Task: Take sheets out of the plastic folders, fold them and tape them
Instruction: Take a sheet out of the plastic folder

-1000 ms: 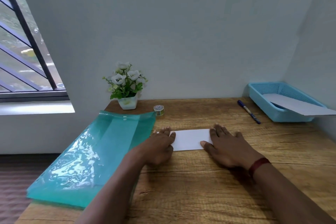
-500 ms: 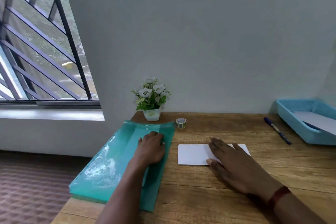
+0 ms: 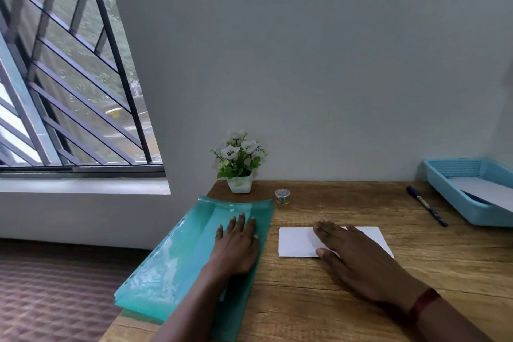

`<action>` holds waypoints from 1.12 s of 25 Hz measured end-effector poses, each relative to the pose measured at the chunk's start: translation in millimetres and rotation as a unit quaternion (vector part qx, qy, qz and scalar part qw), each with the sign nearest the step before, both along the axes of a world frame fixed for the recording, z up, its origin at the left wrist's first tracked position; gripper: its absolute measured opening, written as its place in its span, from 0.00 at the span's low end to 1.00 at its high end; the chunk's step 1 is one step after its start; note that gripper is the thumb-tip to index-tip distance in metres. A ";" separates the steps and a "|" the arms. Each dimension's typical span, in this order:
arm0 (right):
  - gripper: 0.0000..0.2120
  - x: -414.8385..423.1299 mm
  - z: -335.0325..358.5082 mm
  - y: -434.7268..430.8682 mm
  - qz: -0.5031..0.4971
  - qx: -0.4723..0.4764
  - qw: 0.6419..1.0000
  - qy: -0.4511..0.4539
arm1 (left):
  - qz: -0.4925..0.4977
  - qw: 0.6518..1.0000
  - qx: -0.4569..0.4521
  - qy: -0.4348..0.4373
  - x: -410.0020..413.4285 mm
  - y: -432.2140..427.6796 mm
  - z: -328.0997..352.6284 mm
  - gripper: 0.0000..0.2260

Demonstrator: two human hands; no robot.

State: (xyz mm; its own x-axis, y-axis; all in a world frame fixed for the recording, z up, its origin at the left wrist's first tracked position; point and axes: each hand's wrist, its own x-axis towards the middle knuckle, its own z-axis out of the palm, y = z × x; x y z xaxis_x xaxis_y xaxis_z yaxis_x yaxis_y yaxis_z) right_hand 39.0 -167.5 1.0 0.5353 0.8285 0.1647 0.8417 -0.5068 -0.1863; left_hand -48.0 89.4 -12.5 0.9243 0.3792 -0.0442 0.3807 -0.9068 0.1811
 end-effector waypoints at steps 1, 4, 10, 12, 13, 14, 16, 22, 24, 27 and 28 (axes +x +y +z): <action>0.40 -5.0 0.9 3.3 0.014 0.001 1.000 -0.001 | -0.006 1.000 0.000 0.003 -6.7 -0.5 0.0 0.26; 0.32 -22.2 2.9 17.0 0.063 0.010 0.998 -0.009 | -0.018 1.000 0.000 0.009 -28.5 -1.6 -0.9 0.25; 0.21 -56.9 -0.7 62.6 0.140 0.056 0.989 0.003 | -0.043 0.999 -0.013 0.014 -65.6 -4.0 1.8 0.27; 0.21 -60.5 -2.1 82.3 0.152 0.064 0.986 0.016 | -0.058 0.998 -0.013 0.016 -72.0 -7.0 5.3 0.28; 0.21 -60.5 -2.1 94.0 0.155 0.070 0.985 0.025 | -0.059 0.998 -0.017 0.009 -75.0 -5.0 8.1 0.28; 0.21 -58.7 -2.7 104.5 0.153 0.075 0.985 0.037 | -0.051 0.998 -0.019 -0.001 -76.4 -0.3 10.9 0.29; 0.20 -53.9 0.0 123.0 0.143 0.088 0.984 0.062 | -0.005 0.999 0.010 -0.031 -76.5 17.8 18.1 0.29; 0.17 -29.8 7.9 159.5 0.080 0.138 0.985 0.062 | 0.256 0.962 -0.019 -0.089 -77.2 76.2 25.9 0.22; 0.16 -24.8 9.1 167.6 0.060 0.132 0.988 0.051 | 0.261 0.961 -0.011 -0.096 -79.9 78.4 12.8 0.21; 0.15 -20.0 8.0 172.0 0.041 0.114 0.991 0.055 | 0.266 0.954 0.038 -0.131 -85.3 77.1 -3.2 0.19; 0.14 -17.9 8.7 172.7 0.032 0.109 0.992 0.052 | 0.274 0.951 0.043 -0.138 -85.5 78.5 -5.1 0.19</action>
